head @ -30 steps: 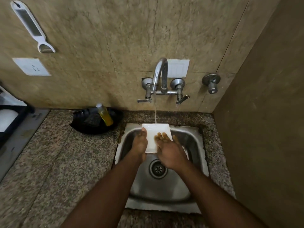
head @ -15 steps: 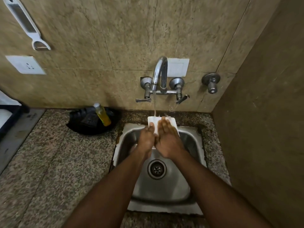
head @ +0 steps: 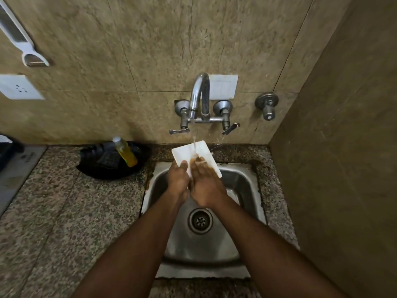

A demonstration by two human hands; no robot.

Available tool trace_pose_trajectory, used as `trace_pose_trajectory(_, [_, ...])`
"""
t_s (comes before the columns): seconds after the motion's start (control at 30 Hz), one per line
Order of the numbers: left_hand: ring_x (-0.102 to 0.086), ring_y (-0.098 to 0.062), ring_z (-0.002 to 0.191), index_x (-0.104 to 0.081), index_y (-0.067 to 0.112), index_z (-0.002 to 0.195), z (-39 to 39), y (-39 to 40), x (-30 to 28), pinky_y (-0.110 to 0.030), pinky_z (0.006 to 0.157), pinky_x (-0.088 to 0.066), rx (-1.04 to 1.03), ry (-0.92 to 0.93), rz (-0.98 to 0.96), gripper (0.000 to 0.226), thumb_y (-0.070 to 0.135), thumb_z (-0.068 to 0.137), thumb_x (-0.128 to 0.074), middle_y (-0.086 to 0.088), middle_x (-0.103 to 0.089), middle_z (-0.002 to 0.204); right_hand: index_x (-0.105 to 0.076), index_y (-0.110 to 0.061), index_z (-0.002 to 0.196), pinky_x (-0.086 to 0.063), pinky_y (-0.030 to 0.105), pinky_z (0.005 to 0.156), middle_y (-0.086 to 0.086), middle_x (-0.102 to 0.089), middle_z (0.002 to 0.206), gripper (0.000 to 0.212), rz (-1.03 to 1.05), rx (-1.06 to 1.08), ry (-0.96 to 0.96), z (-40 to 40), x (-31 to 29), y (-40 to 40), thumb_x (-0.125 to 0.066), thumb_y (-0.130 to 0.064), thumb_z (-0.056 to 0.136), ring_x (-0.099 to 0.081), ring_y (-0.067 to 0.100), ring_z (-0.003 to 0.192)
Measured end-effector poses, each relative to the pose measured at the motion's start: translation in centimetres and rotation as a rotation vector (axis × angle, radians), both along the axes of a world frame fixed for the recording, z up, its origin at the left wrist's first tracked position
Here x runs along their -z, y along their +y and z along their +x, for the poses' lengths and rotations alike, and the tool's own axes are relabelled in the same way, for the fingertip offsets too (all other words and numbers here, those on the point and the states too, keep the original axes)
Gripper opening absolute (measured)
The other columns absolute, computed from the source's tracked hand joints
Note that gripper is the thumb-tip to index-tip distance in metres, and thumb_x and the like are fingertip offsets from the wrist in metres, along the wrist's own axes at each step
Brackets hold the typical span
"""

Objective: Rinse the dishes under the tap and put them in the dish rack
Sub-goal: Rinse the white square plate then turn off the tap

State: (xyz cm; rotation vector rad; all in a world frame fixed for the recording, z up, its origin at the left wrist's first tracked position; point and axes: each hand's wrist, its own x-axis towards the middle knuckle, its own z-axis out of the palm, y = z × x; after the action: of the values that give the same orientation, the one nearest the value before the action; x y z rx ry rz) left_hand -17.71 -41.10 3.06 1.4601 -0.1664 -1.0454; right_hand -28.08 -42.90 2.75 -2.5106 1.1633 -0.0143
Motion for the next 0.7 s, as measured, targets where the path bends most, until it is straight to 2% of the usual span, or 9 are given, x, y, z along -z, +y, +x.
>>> trace_pose_trajectory(0.13, [-0.073,-0.027,0.106,-0.064,0.017,0.129,-0.5,0.4,0.3,-0.051,0.1,-0.057,0.018,-0.05,-0.007,0.027,0.023,0.106,-0.049,-0.009,-0.075,0.117,0.014,-0.017,0.16,0.008,0.038,0.125,0.002,0.026,0.165,0.069,-0.029,0.03,0.016,1.2,-0.7,-1.8,-0.019,-0.043,0.105,0.025,0.018,0.152])
trace_pose_trajectory(0.2, [-0.073,-0.026,0.107,-0.062,0.014,0.131,-0.3,0.5,-0.1,-0.047,0.098,-0.058,0.007,-0.046,-0.032,0.029,0.022,0.108,-0.048,-0.008,-0.075,0.116,0.011,-0.018,0.16,0.007,0.039,0.125,0.001,0.023,0.166,0.068,-0.053,-0.017,-0.034,1.3,-0.8,-2.1,-0.02,-0.042,0.105,0.023,0.019,0.153])
trace_pose_trajectory(0.3, [-0.073,-0.024,0.107,-0.066,0.012,0.126,0.4,0.1,-0.2,-0.041,0.096,-0.058,-0.019,-0.032,-0.056,0.026,0.019,0.109,-0.047,-0.006,-0.076,0.113,-0.005,-0.019,0.162,-0.001,0.039,0.127,-0.001,0.005,0.17,0.066,-0.075,-0.141,-0.131,0.9,0.0,-1.7,-0.029,-0.036,0.104,0.008,0.019,0.156])
trace_pose_trajectory(0.4, [-0.074,-0.029,0.104,-0.071,0.017,0.11,0.6,0.4,0.4,-0.05,0.097,-0.058,-0.055,-0.012,-0.022,0.02,0.021,0.107,-0.052,-0.009,-0.077,0.11,-0.025,-0.017,0.16,-0.016,0.036,0.126,0.003,-0.022,0.167,0.059,-0.095,-0.237,-0.187,-0.6,0.2,-1.5,-0.036,-0.029,0.103,-0.015,0.017,0.155])
trace_pose_trajectory(0.47, [-0.076,-0.031,0.096,-0.072,0.017,0.103,0.6,0.5,0.9,-0.055,0.091,-0.06,-0.104,-0.022,0.011,0.012,0.023,0.103,-0.062,-0.013,-0.078,0.107,-0.047,-0.023,0.15,-0.034,0.033,0.118,0.0,-0.045,0.156,0.052,-0.175,-0.257,-0.185,-1.9,0.0,-0.9,-0.044,-0.026,0.098,-0.038,0.013,0.146])
trace_pose_trajectory(0.53, [-0.076,-0.032,0.086,-0.073,0.015,0.097,0.4,0.3,0.9,-0.056,0.082,-0.062,-0.111,-0.042,0.024,0.005,0.018,0.095,-0.074,-0.016,-0.078,0.101,-0.065,-0.028,0.132,-0.051,0.029,0.099,-0.006,-0.063,0.139,0.042,-0.268,-0.166,-0.194,-2.8,-0.1,-0.4,-0.051,-0.028,0.092,-0.06,0.011,0.126])
trace_pose_trajectory(0.6, [-0.076,-0.039,0.085,-0.074,0.008,0.101,0.1,0.0,0.6,-0.063,0.078,-0.061,-0.049,-0.05,0.011,0.02,0.007,0.083,-0.083,-0.018,-0.078,0.097,-0.071,-0.027,0.121,-0.054,0.026,0.088,-0.007,-0.068,0.13,0.032,-0.275,0.03,-0.196,-2.8,-0.5,-0.7,-0.057,-0.034,0.093,-0.067,0.01,0.112])
trace_pose_trajectory(0.67, [-0.075,-0.045,0.092,-0.072,0.002,0.11,0.0,0.2,0.1,-0.068,0.079,-0.059,0.029,-0.016,-0.023,0.041,-0.008,0.072,-0.084,-0.02,-0.078,0.1,-0.07,-0.025,0.123,-0.048,0.029,0.101,-0.003,-0.06,0.142,0.042,-0.215,0.26,-0.254,-2.7,-1.0,-1.8,-0.07,-0.045,0.086,-0.057,0.015,0.13])
trace_pose_trajectory(0.7, [-0.074,-0.046,0.094,-0.07,0.001,0.114,0.0,0.3,0.1,-0.068,0.081,-0.058,0.058,-0.005,-0.023,0.049,-0.013,0.069,-0.082,-0.021,-0.078,0.103,-0.064,-0.023,0.131,-0.041,0.034,0.111,-0.001,-0.051,0.151,0.063,-0.199,0.351,-0.289,-2.7,-1.1,-2.5,-0.078,-0.05,0.077,-0.043,0.02,0.143])
